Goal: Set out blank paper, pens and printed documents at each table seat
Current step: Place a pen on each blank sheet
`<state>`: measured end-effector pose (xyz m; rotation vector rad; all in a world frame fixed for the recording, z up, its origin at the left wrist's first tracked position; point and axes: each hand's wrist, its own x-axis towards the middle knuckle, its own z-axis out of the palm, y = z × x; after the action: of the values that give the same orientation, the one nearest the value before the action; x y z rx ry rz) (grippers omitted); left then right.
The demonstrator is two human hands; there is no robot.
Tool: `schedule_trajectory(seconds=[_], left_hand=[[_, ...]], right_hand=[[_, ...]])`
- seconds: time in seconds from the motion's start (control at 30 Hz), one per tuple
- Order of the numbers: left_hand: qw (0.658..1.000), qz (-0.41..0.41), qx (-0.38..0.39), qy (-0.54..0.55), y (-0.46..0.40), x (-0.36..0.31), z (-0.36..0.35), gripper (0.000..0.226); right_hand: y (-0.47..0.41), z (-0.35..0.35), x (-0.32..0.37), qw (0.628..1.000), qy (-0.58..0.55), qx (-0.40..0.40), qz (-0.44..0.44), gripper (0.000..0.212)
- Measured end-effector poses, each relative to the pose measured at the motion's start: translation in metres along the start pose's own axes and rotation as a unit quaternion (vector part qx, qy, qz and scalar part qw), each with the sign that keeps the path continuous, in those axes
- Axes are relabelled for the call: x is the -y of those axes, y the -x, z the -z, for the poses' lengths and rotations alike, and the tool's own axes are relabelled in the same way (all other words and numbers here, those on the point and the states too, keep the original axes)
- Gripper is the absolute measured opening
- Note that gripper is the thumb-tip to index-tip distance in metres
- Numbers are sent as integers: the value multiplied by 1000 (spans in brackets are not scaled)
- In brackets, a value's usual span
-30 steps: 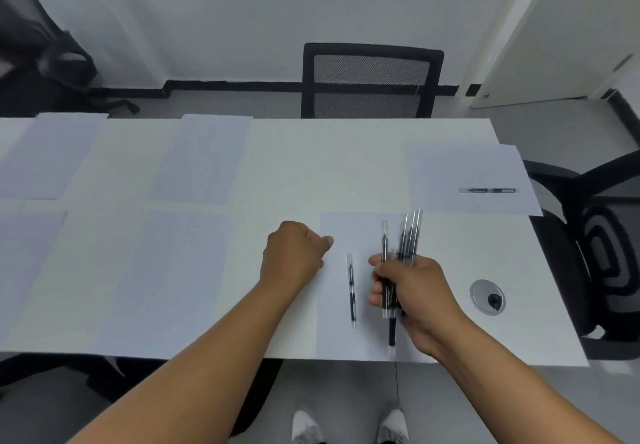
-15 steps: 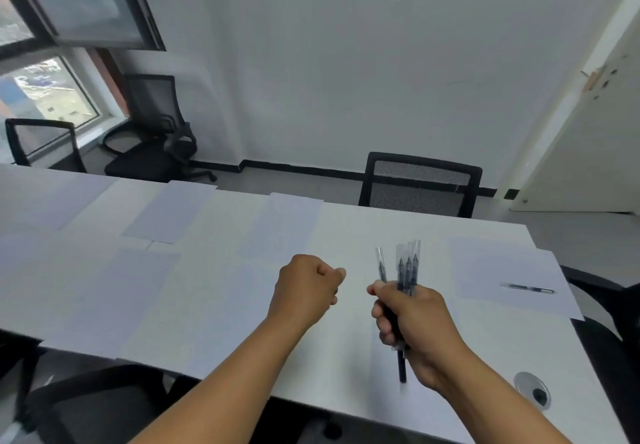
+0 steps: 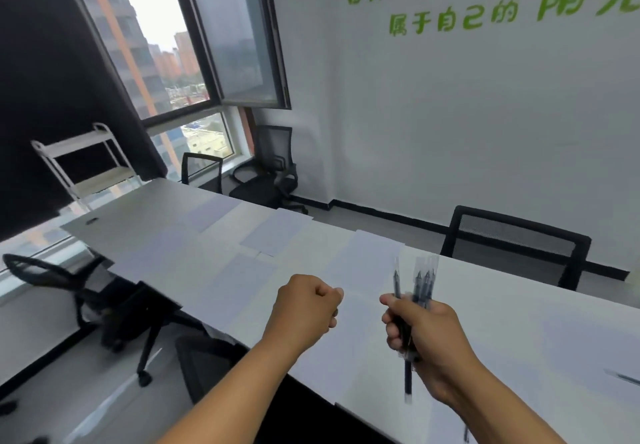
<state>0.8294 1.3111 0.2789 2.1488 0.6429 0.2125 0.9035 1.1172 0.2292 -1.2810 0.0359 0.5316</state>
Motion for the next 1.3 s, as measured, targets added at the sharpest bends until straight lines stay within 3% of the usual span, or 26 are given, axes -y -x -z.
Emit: schedule_trajectory(seconds=[0.43,0.73,1.0,1.3], left_hand=[[995,24,-82,59,18,64,139,43],[999,-10,-27,41,-32,133,227,33],[992,-59,70,87,-76,139,223,33],[972,-94,170,132,-133,100,156,25]], right_hand=[[14,-152,-16,993,71,85,47,24],[10,-273,-55,994,79,39,69,21],[16,-289,-55,994,90,-21,66,26],[-26,-247,-50,992,80,-71,62,26]])
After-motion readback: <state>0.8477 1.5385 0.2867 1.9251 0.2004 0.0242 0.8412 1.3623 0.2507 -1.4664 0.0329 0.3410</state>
